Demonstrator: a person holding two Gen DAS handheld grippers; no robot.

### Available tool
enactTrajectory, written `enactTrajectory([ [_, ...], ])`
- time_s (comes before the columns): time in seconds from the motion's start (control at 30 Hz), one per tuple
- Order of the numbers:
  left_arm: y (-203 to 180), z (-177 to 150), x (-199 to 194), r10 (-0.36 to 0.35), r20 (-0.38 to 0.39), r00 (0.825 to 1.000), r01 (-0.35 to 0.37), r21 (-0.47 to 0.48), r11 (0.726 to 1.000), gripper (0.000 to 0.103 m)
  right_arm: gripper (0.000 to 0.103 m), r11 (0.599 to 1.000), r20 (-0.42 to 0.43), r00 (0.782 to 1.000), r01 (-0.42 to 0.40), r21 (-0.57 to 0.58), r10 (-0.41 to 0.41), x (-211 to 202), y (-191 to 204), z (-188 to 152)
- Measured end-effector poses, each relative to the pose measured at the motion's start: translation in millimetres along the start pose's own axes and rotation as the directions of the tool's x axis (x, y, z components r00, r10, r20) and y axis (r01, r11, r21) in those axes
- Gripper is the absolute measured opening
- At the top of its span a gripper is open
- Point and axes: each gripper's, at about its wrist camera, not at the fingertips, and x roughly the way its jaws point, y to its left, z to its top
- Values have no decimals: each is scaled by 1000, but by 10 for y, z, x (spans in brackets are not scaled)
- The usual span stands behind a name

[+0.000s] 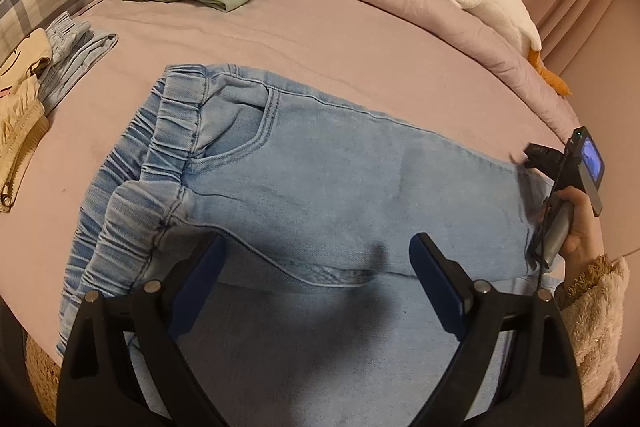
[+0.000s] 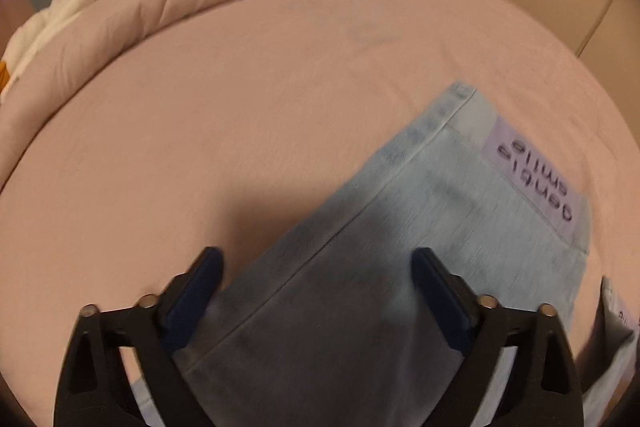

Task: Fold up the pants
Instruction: 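Grasp the labelled jeans leg hem with the right gripper, then lift the hem with the right gripper and fold it over the other leg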

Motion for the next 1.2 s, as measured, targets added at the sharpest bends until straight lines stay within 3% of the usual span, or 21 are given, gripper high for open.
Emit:
enactTrajectory([
  [0.03, -7, 2, 6, 1, -2, 1000, -1, 0, 1000, 93, 66, 1000, 31, 999, 11, 10, -11, -40, -40, -3],
  [0.07, -11, 1, 5, 1, -2, 1000, -1, 1, 1000, 93, 48, 1000, 41, 999, 11, 16, -11, -52, -66, 6],
  [0.13, -16, 3, 11, 1, -3, 1000, -1, 2, 1000, 93, 29, 999, 35, 998, -48, 20, 47, -102, -169, 14],
  [0.17, -15, 1, 7, -1, -3, 1000, 1, 2, 1000, 93, 9, 996, 25, 996, -90, 23, 89, -112, -245, 5],
  [0.23, -21, 5, -6, -11, -3, 1000, 11, -6, 1000, 93, 7, 976, 19, 978, -209, 66, 209, -307, -419, -31],
  [0.3, -30, 16, -46, -41, 2, 999, 41, -21, 999, 93, 7, 944, 89, 946, -318, 86, 311, -619, -627, -105],
  [0.37, -62, 33, -84, -81, 9, 997, 81, -28, 996, 93, 7, 885, 177, 884, -454, 105, 432, -1023, -925, -282],
  [0.4, -82, 52, -113, -108, 16, 994, 108, -36, 993, 93, 7, 840, 225, 837, -530, 113, 498, -1245, -1129, -441],
  [0.43, -96, 67, -129, -125, 21, 992, 126, -40, 991, 93, 7, 810, 258, 806, -574, 120, 533, -1378, -1297, -589],
  [0.5, -147, 111, -141, -161, 27, 987, 162, -48, 986, 93, 7, 781, 292, 779, -609, 139, 555, -1447, -1481, -788],
  [0.6, -243, 217, -62, -218, 7, 976, 218, -56, 974, 93, 7, 761, 280, 778, -620, 190, 563, -1354, -1736, -1209],
  [0.67, -328, 293, 41, -222, -18, 975, 220, -56, 974, 93, 7, 768, 230, 803, -595, 237, 550, -1147, -1891, -1485],
  [0.73, -459, 379, 178, -211, -40, 977, 210, -27, 977, 93, 7, 769, 193, 813, -582, 263, 549, -953, -1934, -1552],
  [0.83, -655, 473, 451, -156, -94, 983, 159, 23, 987, 91, 7, 741, 169, 799, -600, 303, 578, -823, -1976, -1560],
  [0.9, -716, 513, 617, -165, -128, 978, 171, 30, 985, 87, 7, 738, 188, 791, -611, 286, 583, -940, -1984, -1515],
  [0.93, -732, 551, 741, -213, -162, 964, 215, -2, 977, 86, 7, 738, 203, 786, -619, 270, 585, -1000, -1978, -1501],
  [1.0, -701, 604, 946, -235, -218, 947, 222, -83, 971, 86, 7, 735, 223, 776, -630, 249, 590, -1097, -2003, -1511],
  [1.1, -696, 675, 1062, -205, -216, 955, 184, -115, 976, 78, 7, 729, 225, 767, -641, 239, 601, -1119, -1998, -1489],
  [1.13, -703, 700, 1035, -203, -196, 960, 184, -110, 977, 57, 7, 724, 223, 761, -648, 235, 609, -1117, -1993, -1470],
  [1.17, -697, 721, 1025, -213, -188, 959, 194, -114, 974, 28, 7, 725, 222, 761, -649, 232, 610, -1110, -1991, -1475],
  [1.2, -684, 745, 1036, -228, -200, 953, 205, -129, 970, 22, 7, 725, 219, 761, -649, 232, 611, -1099, -2000, -1469],
])
